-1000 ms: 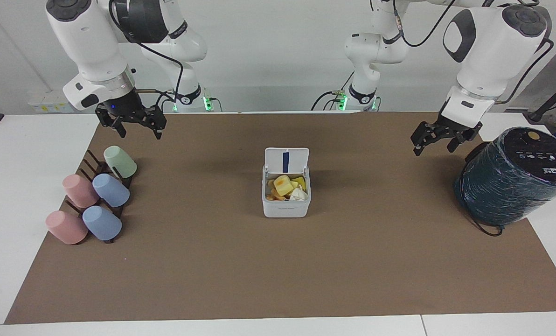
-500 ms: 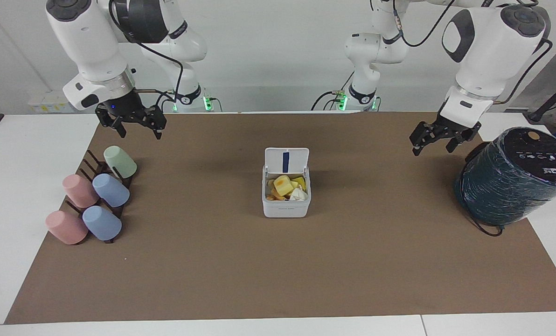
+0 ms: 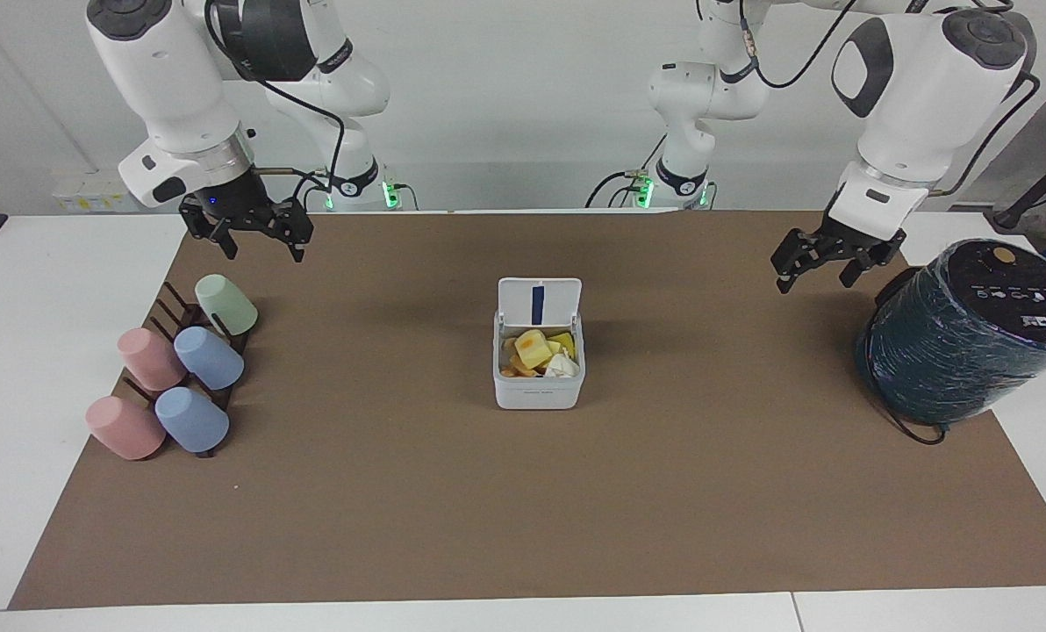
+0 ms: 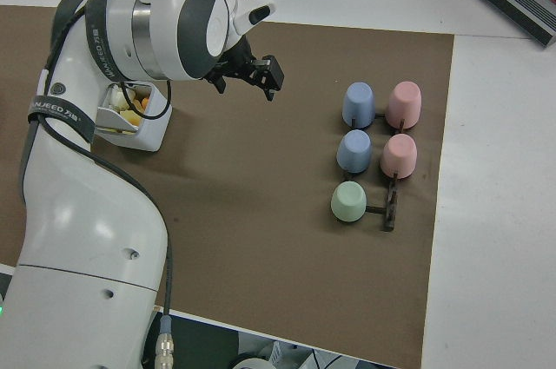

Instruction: Close trash can lid

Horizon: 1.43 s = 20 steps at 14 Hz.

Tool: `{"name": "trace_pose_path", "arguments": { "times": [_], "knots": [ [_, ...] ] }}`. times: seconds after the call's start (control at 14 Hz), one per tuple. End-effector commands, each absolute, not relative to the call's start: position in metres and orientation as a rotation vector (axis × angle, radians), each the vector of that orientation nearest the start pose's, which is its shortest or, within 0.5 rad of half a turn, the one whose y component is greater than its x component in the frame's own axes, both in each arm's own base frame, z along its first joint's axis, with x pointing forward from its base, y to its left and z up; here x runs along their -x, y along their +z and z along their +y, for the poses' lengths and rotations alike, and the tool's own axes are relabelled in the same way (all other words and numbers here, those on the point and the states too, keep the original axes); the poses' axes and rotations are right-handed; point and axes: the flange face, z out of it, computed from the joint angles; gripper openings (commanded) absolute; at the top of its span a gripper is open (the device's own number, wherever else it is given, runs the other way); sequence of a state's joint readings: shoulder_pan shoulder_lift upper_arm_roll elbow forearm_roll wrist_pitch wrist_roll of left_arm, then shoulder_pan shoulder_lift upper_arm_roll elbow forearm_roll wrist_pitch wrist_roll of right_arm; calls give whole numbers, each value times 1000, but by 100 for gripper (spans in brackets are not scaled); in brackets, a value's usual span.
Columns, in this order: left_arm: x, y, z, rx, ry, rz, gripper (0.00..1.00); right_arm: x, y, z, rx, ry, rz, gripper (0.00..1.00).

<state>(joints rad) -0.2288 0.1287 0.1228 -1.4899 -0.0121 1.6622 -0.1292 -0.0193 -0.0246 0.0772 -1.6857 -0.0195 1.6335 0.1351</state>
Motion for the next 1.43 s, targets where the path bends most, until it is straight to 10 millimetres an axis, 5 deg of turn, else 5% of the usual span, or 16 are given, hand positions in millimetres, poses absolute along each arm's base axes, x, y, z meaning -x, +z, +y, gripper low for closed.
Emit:
{"name": "trace_pose_path", "arguments": {
  "times": [0.0,1.36],
  "knots": [
    [-590,599,-66,3150,-94,-32,100,-545,589,30,3159,48,141,100],
    [-581,590,-86,3156,-81,5,100,-545,589,29,3159,48,144,100]
  ]
}}
